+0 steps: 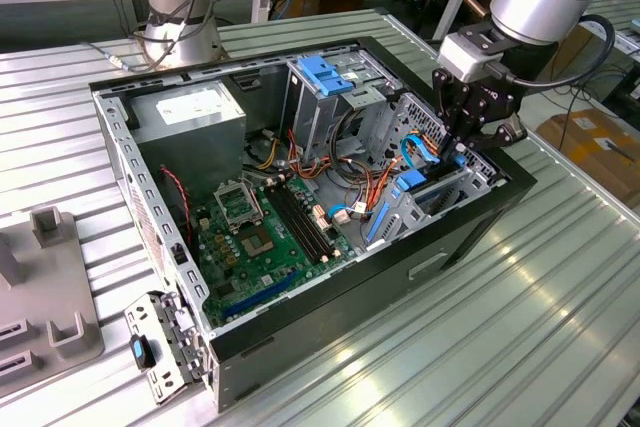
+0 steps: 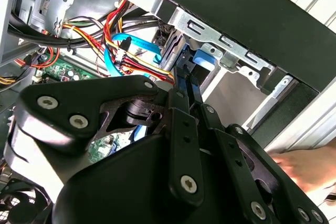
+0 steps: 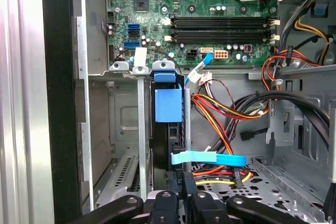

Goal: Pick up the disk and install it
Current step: 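Insert the second disk wire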

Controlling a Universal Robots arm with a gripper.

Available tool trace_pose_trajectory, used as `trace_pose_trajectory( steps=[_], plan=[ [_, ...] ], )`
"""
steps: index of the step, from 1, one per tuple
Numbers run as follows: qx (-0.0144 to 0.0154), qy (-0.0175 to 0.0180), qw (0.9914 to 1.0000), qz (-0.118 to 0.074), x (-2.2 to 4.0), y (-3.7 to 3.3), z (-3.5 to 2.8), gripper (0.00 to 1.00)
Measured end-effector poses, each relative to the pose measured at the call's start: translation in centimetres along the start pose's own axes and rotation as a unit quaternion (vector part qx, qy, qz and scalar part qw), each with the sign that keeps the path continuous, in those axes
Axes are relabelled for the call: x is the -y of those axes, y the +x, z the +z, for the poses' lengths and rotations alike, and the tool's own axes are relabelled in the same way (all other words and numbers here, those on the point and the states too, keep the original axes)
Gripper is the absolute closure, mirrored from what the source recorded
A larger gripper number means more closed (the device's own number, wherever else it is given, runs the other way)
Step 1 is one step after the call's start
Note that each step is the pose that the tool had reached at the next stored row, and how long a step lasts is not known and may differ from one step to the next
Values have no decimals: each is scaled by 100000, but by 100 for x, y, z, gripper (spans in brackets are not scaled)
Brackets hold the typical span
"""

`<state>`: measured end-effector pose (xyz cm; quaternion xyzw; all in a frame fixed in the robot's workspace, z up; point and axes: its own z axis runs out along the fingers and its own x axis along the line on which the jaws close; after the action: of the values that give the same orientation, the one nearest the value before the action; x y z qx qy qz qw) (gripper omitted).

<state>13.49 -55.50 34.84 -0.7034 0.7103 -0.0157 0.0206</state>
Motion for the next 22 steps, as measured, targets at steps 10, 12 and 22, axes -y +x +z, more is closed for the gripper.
trace_pose_trajectory(
  steps=[10,12,22],
  plan=[
    [14,1,100000,2,0,14,3,84],
    [11,0,100000,3,0,14,3,84],
    [1107,-10,99994,100,-1,14,11,84]
  ],
)
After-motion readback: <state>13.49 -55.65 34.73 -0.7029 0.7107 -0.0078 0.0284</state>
